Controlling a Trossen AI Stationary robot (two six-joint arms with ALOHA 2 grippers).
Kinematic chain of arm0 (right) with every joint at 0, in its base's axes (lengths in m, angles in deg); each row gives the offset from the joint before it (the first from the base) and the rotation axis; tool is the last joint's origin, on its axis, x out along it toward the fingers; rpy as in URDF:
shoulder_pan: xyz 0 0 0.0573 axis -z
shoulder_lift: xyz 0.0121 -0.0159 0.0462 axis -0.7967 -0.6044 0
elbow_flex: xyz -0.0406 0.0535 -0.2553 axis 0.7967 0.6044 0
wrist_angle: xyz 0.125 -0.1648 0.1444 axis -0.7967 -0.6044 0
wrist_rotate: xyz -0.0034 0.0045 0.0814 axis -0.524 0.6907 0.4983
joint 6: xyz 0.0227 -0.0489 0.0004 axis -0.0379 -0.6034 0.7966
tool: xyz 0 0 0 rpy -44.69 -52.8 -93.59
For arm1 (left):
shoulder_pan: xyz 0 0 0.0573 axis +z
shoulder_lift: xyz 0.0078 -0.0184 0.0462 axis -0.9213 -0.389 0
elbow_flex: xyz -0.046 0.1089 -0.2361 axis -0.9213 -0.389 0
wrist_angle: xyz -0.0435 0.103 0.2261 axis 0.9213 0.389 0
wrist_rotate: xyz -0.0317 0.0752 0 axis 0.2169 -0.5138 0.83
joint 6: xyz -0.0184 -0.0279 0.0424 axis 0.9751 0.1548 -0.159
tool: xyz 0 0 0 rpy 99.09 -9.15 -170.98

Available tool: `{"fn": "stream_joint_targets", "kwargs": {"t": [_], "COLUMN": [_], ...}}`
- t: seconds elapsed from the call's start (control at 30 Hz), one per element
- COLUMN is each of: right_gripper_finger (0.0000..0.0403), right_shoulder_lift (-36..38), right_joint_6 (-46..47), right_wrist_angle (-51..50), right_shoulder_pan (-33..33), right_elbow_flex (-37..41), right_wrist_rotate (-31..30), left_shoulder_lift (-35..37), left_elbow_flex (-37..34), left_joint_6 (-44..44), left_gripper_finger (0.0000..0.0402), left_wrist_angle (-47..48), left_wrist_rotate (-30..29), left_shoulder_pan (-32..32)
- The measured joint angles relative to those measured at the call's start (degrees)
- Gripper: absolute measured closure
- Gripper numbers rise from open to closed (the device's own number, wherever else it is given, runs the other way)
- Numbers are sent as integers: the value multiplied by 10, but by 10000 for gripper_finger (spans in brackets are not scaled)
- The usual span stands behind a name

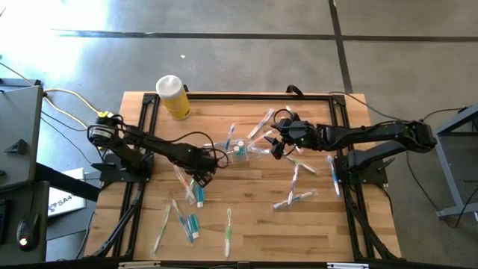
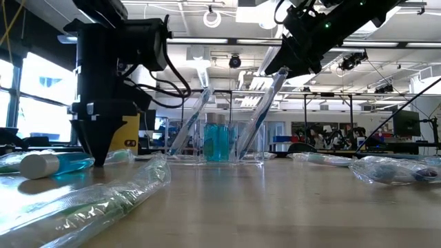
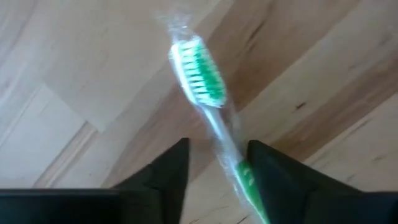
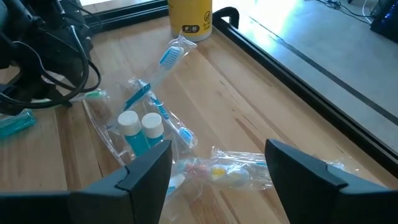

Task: Pick & Place toothbrushing station
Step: Put the green toothbrush into the transparent organizer

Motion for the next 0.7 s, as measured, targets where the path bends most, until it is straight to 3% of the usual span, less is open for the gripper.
{"fn": "stream_joint_targets", "kwargs": {"t": [0.17, 0.23, 0.47, 0.7], "right_gripper_finger": [154, 154, 154, 154], "right_shoulder_lift": [0, 0, 0, 0], "right_joint_6": [-1, -1, 1, 2], "right_wrist_angle": [-1, -3, -8, -8], "right_shoulder_pan": [0, 0, 0, 0], "right_elbow_flex": [0, 0, 0, 0], "right_wrist_rotate": [0, 0, 0, 0], "left_shoulder_lift": [-1, -1, 8, 95], "left_elbow_flex": [0, -1, -1, -4], "left_joint_6": [-25, -32, -34, -46], "left_gripper_finger": [361, 387, 395, 400], "left_wrist_angle": [-9, -11, 2, 10], "left_wrist_rotate": [1, -16, -62, -65], "left_shoulder_pan": [0, 0, 1, -10]}}
